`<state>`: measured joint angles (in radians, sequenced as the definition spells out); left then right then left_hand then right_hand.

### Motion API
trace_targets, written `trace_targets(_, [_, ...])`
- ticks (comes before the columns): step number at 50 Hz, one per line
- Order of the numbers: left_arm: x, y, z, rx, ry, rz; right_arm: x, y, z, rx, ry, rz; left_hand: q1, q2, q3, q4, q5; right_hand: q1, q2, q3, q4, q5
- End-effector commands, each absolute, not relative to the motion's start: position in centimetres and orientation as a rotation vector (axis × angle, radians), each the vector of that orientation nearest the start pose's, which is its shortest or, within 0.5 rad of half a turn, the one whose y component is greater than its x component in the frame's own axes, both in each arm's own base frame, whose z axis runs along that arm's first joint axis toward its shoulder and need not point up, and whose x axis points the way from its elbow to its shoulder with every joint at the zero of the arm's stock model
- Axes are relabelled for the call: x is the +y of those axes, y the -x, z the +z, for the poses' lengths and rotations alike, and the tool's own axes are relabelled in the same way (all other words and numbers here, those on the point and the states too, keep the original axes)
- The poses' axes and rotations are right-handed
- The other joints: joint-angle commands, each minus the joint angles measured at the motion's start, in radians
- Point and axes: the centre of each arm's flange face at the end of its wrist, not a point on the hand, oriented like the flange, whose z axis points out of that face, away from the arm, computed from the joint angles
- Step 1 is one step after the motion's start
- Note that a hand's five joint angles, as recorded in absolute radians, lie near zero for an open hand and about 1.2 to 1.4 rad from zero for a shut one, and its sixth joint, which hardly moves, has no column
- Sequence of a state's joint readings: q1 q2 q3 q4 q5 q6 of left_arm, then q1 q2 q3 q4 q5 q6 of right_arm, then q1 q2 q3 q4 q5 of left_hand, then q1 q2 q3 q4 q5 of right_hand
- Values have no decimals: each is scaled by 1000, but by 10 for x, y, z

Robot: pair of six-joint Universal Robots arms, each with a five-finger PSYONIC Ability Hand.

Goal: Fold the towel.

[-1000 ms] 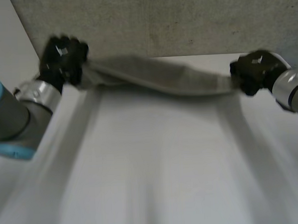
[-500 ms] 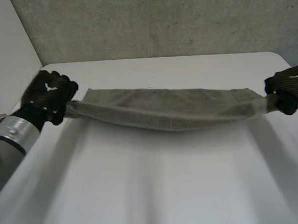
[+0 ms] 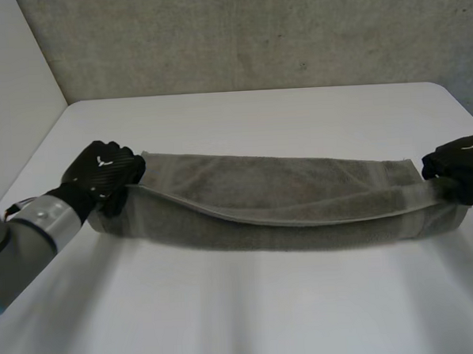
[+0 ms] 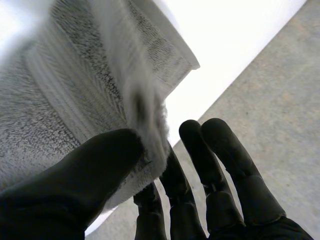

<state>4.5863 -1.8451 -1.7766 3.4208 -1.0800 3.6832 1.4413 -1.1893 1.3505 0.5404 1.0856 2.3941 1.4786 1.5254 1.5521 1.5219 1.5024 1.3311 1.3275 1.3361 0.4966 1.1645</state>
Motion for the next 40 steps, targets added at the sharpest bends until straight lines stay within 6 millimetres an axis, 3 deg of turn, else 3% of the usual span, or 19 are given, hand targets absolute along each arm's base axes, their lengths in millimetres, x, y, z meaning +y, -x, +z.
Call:
trace_targets(1, [-341, 233, 163, 2154, -1284, -2082, -363, -147, 196, 2492, 993, -1364, -82, -129, -156, -126, -281, 65, 69, 60, 900, 57])
trace_targets(12, [-398, 259, 147, 2024, -1180, -2127, -394, -165, 177, 2462, 787, -1577, -82, -129, -156, -126, -281, 65, 69, 60, 900, 57])
trace_targets(21, [-409, 286, 141, 1950, -1205, -2195, -406, -171, 176, 2452, 687, -1744, -82, -129, -156, -126, -281, 65, 69, 60, 900, 57])
trace_targets(31, [-421, 288, 130, 1895, -1173, -2159, -411, -174, 165, 2443, 664, -1765, -82, -129, -156, -126, -281, 65, 69, 60, 900, 57])
trace_targets(40, [-420, 288, 122, 1907, -1185, -2136, -412, -176, 150, 2471, 678, -1732, -82, -129, -156, -126, -281, 65, 69, 60, 900, 57])
